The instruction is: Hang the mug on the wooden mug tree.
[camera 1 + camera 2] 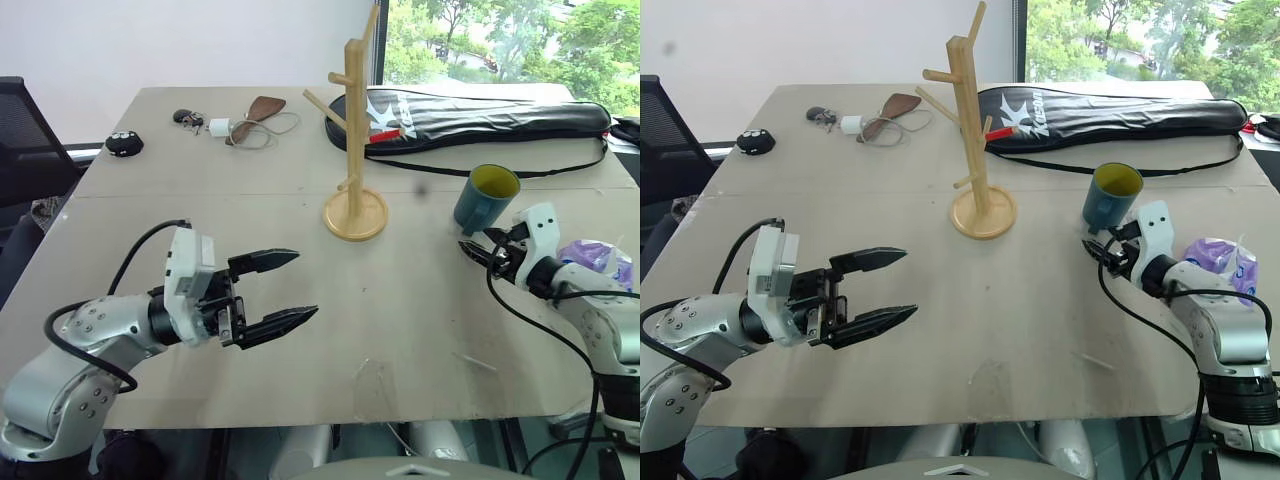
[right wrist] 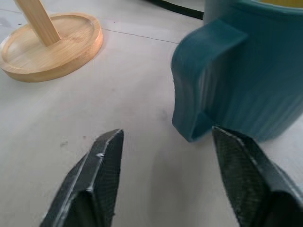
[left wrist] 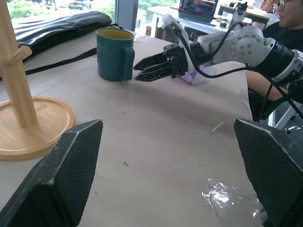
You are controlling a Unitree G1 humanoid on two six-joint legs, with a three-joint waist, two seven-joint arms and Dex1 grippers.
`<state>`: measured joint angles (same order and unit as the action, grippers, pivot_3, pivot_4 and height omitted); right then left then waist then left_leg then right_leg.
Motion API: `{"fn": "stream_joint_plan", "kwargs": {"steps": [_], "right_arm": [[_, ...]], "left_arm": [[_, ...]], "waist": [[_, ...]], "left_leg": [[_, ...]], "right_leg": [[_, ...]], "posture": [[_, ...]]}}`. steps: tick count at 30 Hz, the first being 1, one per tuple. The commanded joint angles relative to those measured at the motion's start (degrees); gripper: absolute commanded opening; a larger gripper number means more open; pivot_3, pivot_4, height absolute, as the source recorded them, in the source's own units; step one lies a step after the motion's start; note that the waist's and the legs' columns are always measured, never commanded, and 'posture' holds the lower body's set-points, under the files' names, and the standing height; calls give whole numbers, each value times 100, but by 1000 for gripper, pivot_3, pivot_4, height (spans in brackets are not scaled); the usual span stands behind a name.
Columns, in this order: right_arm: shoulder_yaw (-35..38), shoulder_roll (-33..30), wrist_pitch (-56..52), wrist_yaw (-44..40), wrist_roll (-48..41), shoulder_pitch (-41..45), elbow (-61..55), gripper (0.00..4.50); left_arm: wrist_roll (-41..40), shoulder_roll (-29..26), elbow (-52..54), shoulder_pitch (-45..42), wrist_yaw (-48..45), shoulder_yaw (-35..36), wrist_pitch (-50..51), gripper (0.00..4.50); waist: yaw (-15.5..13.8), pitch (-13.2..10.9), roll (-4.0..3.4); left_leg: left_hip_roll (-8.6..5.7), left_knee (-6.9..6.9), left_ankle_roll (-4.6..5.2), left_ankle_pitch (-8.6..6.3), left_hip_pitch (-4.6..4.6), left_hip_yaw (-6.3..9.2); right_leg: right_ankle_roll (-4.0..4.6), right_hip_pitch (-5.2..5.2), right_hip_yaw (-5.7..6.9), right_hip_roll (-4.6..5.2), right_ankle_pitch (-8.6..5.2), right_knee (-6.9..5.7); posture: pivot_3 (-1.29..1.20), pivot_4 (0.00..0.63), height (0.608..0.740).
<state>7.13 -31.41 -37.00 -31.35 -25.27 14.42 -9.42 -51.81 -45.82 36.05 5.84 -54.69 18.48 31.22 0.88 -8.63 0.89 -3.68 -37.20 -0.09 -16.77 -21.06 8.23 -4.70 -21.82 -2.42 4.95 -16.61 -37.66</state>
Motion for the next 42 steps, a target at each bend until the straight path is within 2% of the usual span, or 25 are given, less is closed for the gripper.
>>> {"fn": "stream_joint_plan", "kwargs": {"steps": [1,8,9,10,13,15,20,25,31,35,42], "right_arm": [[-37,29,312,-186,69,198,183,3197],[-97,107,644,-254,250,414,616,3197],[-90,118,689,-268,262,429,665,2669],[-91,118,723,-299,268,441,705,2396],[-63,126,817,-365,255,507,845,1117],[-55,111,900,-395,282,549,897,71],[32,7,963,-670,93,634,618,29],[105,-255,321,-873,-425,984,-140,29],[-284,-408,-1079,-788,-1144,2448,-920,29],[-422,-225,-1664,-785,-1452,3267,-709,29],[-858,-380,-1759,-1172,-1205,3715,-135,29]], "left_arm": [[-8,-25,273,67,59,150,-88,4500],[51,-8,339,315,116,316,-176,4500],[56,0,325,370,96,346,-202,4500],[55,8,310,417,79,372,-226,4500],[83,34,241,532,26,432,-300,4500],[174,47,186,589,24,444,-368,4500],[271,118,34,682,-34,517,-512,4500],[116,259,15,657,74,683,-572,4500],[-163,601,29,642,211,1160,-796,4500],[-214,768,109,863,171,1474,-1002,4500],[-292,851,310,954,305,1399,-1065,4500]], "waist": [[-1,0,0],[-1,-1,-1],[0,-1,-1],[0,-1,-2],[3,-1,-3],[3,-2,-3],[1,-3,-6],[11,-9,-15],[25,-13,-19],[4,-10,-13],[-12,-6,-6]], "left_leg": [[0,0,0,0,0,0],[1,0,-1,0,2,0],[1,0,-1,0,1,1],[0,0,0,0,1,0],[0,0,0,0,1,0],[0,0,0,0,2,-1],[0,0,0,0,1,-1],[1,0,0,0,0,0],[5,0,0,0,-1,0],[6,6,-1,-1,-5,8],[-2,-23,0,0,-75,13]], "right_leg": [[0,0,0,0,0,0],[0,0,0,-1,0,-3],[0,0,0,-1,0,-2],[0,0,0,0,0,-1],[0,0,-1,0,0,-1],[0,0,-1,0,0,-2],[0,0,0,0,0,-1],[0,-1,-1,1,0,-1],[1,-4,-1,1,0,-1],[1,-3,9,2,0,11],[1,-62,15,9,3,-1]], "posture": [[0,150,738],[0,150,738],[0,150,738],[0,150,738],[0,150,738],[0,150,738],[0,150,738],[0,150,738],[0,150,738],[0,150,738],[0,150,738]]}}
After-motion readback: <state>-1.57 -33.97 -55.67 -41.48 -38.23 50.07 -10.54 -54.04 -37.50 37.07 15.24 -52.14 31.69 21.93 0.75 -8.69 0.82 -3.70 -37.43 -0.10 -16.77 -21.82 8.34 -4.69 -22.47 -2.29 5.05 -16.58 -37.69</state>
